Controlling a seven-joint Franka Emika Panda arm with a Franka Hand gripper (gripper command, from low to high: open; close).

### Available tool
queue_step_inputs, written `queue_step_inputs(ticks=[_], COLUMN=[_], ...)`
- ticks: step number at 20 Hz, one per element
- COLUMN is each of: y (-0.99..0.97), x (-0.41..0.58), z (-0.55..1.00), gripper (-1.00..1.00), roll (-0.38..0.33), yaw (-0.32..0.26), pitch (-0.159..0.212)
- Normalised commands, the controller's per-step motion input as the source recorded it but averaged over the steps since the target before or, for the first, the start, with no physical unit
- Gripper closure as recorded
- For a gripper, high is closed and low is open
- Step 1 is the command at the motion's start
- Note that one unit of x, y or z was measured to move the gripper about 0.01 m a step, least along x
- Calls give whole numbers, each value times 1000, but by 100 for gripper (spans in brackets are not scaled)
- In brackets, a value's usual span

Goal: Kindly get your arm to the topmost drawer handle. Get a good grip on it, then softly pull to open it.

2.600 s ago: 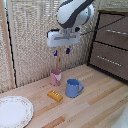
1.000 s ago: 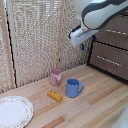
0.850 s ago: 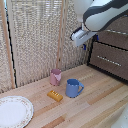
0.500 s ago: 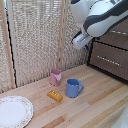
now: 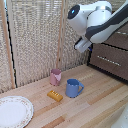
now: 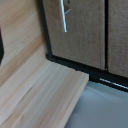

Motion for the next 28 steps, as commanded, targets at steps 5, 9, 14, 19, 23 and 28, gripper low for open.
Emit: queue_step_inputs(ticks=[5, 9, 14, 19, 23, 28], y=[-111, -174, -337, -435, -349, -483], x=[-15, 13, 9, -5, -19, -27], z=[132, 162, 179, 97, 186, 333], gripper=[-100, -100, -100, -100, -100, -100], roll=[-359, -343, -271, -141, -102, -30], yaw=[54, 36, 61, 160, 228, 207], pitch=[6, 4, 0, -12, 0, 30])
